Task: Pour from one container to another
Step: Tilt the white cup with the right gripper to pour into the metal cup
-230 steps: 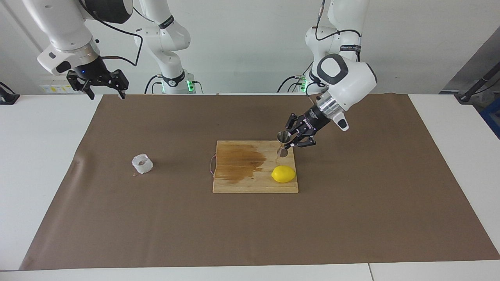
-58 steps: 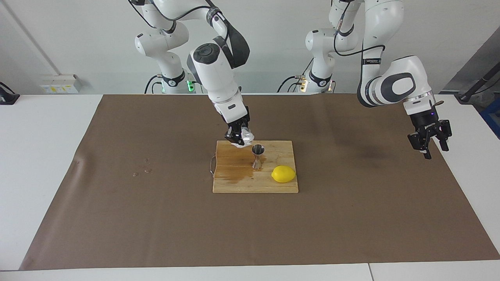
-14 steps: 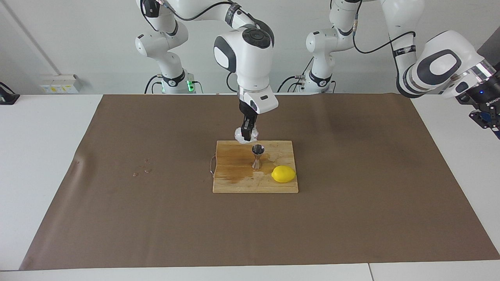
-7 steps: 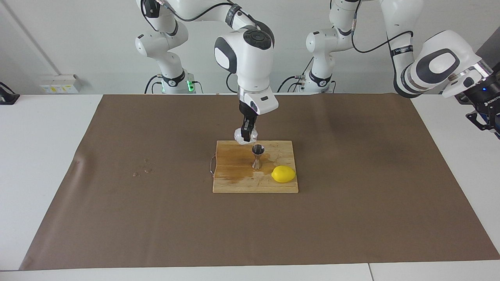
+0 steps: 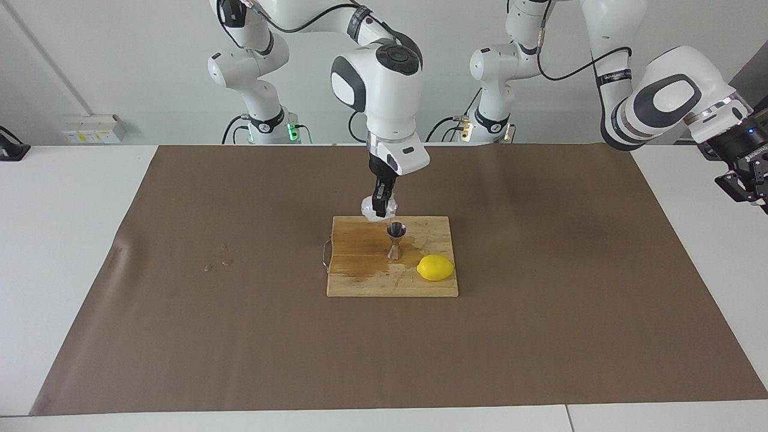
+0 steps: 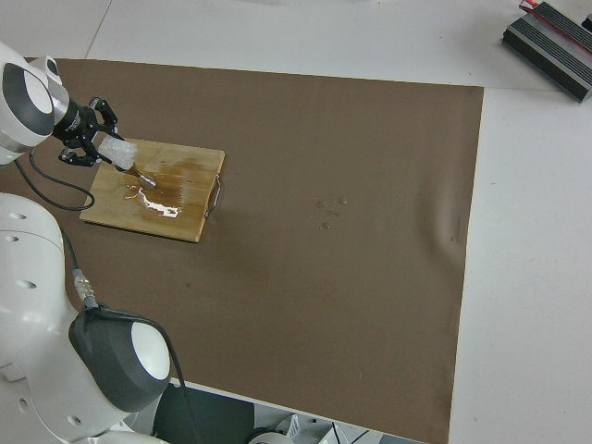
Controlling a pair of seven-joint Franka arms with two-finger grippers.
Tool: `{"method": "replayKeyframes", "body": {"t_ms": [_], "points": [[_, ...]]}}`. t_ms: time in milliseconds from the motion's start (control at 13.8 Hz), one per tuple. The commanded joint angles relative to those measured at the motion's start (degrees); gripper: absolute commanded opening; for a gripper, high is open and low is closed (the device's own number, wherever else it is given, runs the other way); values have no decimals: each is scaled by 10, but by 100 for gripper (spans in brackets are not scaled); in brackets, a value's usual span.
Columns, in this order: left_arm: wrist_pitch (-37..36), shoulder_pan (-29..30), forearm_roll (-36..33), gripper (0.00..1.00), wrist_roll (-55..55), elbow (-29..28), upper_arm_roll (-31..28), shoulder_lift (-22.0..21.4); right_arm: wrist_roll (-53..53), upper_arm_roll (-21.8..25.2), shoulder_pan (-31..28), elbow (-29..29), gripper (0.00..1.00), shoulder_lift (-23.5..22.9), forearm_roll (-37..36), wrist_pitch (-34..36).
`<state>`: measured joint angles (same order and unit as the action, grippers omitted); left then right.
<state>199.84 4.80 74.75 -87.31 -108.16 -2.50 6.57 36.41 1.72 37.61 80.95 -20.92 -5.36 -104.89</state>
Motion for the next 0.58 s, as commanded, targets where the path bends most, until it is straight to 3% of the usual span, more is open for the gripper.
{"method": "replayKeyframes", "body": {"t_ms": [0, 507], "points": [[7, -9, 7, 73, 82, 6, -4, -2, -10, -5, 0, -9, 0, -6, -18, -6], [7, -12, 4, 75, 349, 9, -6, -1, -13, -5, -13, -5, 0, -5, 38, -26]]}}
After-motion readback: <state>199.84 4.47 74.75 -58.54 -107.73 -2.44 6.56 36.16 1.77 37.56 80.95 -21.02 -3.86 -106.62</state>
